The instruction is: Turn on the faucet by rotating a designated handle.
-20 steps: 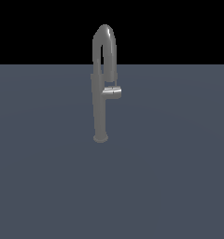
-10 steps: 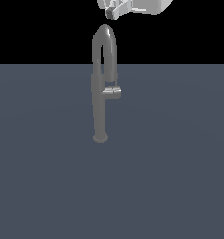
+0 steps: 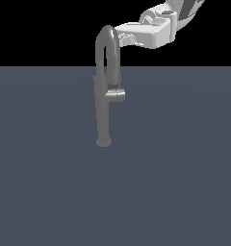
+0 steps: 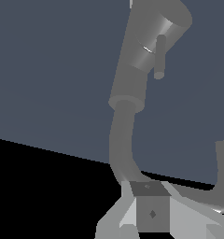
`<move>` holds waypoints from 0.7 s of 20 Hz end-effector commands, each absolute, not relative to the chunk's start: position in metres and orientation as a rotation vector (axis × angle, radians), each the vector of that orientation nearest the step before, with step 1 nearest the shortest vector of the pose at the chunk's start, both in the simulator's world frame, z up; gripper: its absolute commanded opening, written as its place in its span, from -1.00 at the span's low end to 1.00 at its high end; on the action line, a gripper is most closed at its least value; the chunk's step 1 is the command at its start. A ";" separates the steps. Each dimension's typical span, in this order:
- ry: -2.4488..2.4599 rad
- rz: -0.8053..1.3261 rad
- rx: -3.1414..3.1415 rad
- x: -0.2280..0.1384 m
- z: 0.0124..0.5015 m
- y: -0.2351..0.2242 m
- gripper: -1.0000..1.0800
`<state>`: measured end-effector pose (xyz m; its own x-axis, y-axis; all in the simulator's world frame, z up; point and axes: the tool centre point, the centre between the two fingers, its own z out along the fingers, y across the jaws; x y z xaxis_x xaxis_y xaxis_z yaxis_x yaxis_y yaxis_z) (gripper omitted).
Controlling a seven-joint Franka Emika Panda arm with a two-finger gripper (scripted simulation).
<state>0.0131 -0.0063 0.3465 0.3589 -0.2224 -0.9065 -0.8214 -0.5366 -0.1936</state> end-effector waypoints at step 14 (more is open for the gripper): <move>1.060 1.370 -1.473 0.053 0.263 -0.006 -1.00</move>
<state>0.0512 -0.0067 0.2683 0.0640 -0.0534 -0.9965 -0.9512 -0.3053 -0.0447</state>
